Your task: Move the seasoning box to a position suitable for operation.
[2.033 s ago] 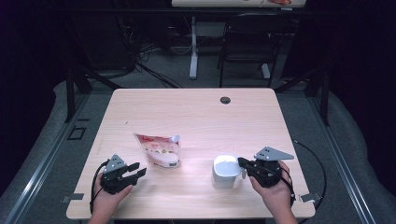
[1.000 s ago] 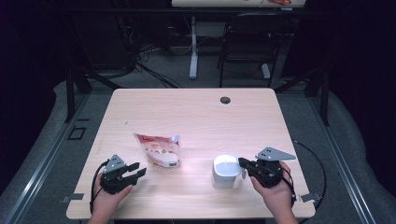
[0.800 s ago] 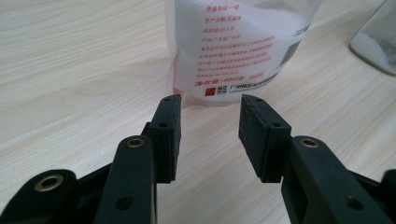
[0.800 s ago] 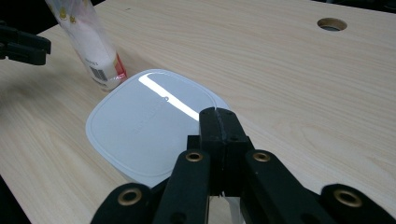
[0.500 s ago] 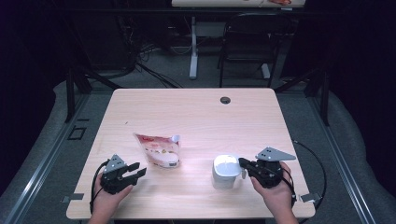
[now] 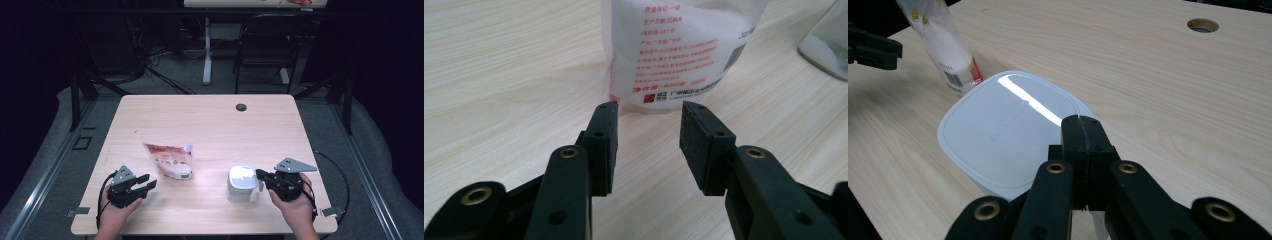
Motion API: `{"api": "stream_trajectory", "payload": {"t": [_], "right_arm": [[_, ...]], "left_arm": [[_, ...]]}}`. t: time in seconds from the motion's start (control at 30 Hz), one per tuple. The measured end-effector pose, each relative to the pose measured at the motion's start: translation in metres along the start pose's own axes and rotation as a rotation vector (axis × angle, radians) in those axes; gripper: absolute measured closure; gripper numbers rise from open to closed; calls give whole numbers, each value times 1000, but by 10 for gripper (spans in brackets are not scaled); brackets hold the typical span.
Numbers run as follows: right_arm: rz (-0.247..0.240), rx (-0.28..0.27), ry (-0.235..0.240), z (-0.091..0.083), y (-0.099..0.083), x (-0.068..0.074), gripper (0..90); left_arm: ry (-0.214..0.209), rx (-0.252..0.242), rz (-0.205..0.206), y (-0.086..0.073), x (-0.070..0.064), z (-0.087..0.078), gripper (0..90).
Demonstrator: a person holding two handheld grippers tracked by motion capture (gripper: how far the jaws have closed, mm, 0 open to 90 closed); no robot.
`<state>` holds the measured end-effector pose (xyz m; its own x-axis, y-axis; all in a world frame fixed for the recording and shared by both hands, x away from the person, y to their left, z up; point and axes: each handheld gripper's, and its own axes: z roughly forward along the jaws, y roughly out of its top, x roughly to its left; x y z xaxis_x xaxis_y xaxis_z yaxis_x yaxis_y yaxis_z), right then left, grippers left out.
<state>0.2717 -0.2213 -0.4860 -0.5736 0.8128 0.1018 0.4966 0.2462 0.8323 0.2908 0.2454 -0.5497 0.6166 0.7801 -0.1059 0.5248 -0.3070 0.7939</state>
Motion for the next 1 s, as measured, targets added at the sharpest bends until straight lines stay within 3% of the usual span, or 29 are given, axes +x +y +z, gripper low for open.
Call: {"api": "stream_trajectory", "payload": {"t": [1.0], "right_arm": [[14,3,-4,-1,-1,-2,900]], "left_arm": [[2,1,3,0,0,0,593]]}}
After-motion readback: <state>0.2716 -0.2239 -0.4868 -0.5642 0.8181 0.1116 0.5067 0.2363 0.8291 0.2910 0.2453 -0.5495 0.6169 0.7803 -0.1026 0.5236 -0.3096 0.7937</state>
